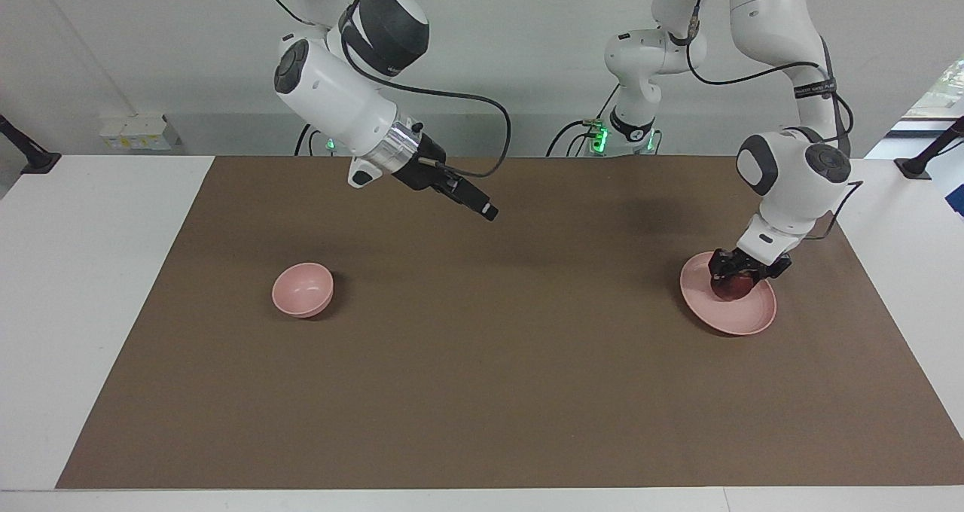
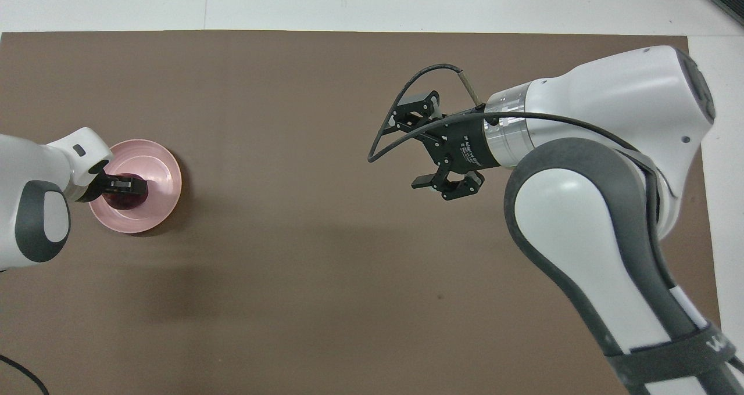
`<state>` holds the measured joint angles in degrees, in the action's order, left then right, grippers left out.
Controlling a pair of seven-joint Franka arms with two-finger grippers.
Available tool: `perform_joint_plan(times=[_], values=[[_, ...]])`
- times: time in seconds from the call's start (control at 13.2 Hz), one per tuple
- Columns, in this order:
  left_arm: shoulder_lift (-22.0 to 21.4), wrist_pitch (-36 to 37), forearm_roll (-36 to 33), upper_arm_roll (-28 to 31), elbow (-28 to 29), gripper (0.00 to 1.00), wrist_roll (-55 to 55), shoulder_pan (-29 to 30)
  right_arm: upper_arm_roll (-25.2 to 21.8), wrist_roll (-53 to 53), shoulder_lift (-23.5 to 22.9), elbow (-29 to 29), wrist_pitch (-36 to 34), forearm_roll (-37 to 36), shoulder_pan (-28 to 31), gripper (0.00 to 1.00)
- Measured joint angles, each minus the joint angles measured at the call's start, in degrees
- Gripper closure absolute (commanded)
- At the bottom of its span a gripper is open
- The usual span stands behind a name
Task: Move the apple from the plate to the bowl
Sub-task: 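Grasp the red apple on the plate with the left gripper, then lift the apple with the left gripper toward the waiting right gripper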
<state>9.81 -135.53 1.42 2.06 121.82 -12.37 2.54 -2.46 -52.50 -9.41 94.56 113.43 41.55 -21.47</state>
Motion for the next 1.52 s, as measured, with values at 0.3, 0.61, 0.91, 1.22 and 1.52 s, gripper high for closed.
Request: perform_joint_plan(times=[0.3, 0.61, 0.91, 1.22, 1.52], values=[[-2.3, 0.6, 0.0, -0.1, -1.2, 1.0, 0.0, 0.0, 0.0, 0.0, 0.0, 0.0, 0.0, 0.0, 0.0, 0.0], [-5.9, 2.1, 5.0, -1.6, -1.7, 1.0, 0.0, -2.1, 0.0, -2.5, 0.0, 0.0, 0.3, 2.7, 0.0, 0.0], [-8.1, 3.1, 22.6, -3.1, -2.3, 1.0, 0.2, -8.3, 0.1, -12.5, -0.3, 0.0, 6.2, 5.0, -1.5, 0.0], [-8.3, -1.9, 41.3, -10.7, -2.6, 1.0, 0.1, -8.7, 0.1, -17.1, -2.3, -0.1, 7.2, 8.6, -3.0, 0.0], [-8.3, -10.7, 51.0, -19.3, -2.6, 1.0, 0.2, -8.8, 0.1, -17.9, -4.9, -0.2, 9.1, 12.0, -3.0, 0.0]])
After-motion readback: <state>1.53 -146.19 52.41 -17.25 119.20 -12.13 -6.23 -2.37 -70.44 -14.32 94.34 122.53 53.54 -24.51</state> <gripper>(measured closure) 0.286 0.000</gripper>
